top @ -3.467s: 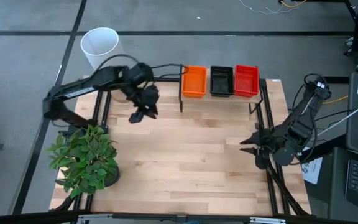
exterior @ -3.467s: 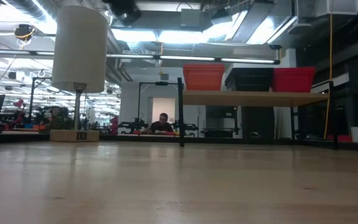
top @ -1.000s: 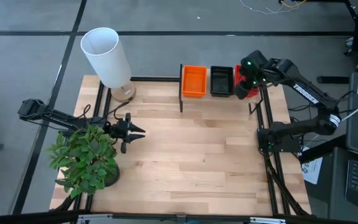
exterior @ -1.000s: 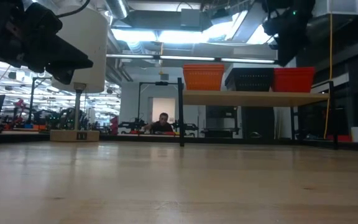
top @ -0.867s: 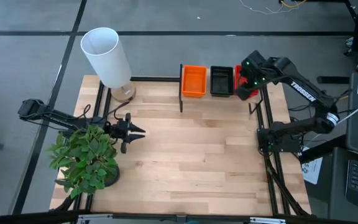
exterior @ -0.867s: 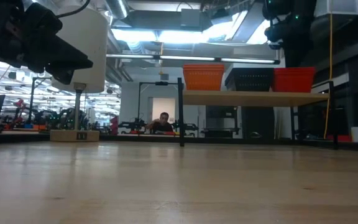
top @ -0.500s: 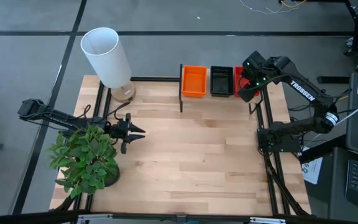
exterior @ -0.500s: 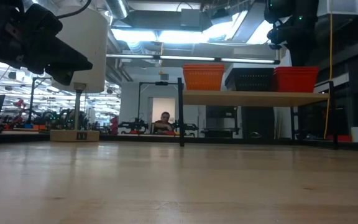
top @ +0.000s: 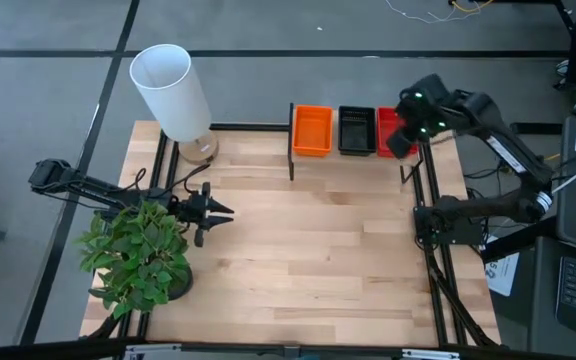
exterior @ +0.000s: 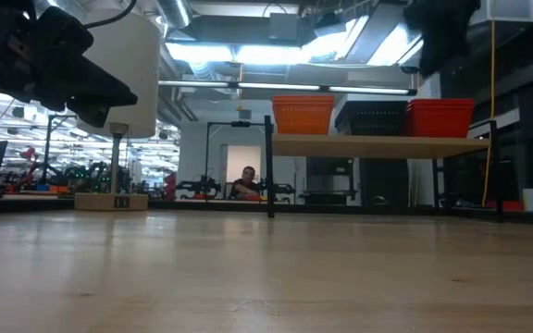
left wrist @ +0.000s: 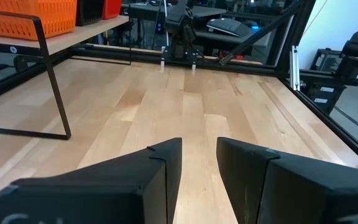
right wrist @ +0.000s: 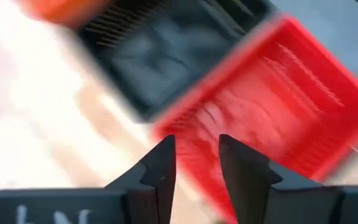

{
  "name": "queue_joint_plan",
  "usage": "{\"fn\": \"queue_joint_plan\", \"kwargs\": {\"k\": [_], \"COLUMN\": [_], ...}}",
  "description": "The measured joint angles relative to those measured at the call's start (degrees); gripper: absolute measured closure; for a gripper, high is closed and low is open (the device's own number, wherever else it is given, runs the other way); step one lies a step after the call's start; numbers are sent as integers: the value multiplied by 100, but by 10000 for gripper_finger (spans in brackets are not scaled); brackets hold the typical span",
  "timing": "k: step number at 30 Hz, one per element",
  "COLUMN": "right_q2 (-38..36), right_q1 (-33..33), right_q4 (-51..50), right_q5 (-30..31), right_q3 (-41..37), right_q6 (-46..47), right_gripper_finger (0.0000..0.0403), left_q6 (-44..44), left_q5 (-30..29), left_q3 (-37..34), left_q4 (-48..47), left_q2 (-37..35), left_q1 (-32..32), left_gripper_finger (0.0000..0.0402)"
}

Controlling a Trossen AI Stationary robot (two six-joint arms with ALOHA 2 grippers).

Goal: Stack baskets on shelf by color
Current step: Return to Home Position

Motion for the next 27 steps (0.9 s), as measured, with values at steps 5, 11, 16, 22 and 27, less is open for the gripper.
{"fn": "queue_joint_plan", "kwargs": {"k": [5,11,16,22,27], "right_q2": [-1092,-2889,-3859,-4210,-4259], "right_q1": [551,1495,2098,2683,3264], "right_q4": [797,3122,5424,7671,8913], "right_q5": [-1516,-2375,-2332,-1873,-1419], "right_q3": [-469,-2445,-4392,-6268,-7246], "right_q6": [-55,597,979,1054,791], "right_gripper_finger": [280,280,280,280,280], "left_q6": [1,3,3,5,5], "left_q5": [0,0,0,0,-2], "left_q3": [0,0,0,0,0], "left_q4": [0,0,1,2,2], "left_q2": [-2,-2,0,-2,-2], "left_q1": [-1,-1,-1,-1,1], "left_gripper_finger": [308,308,308,308,308]}}
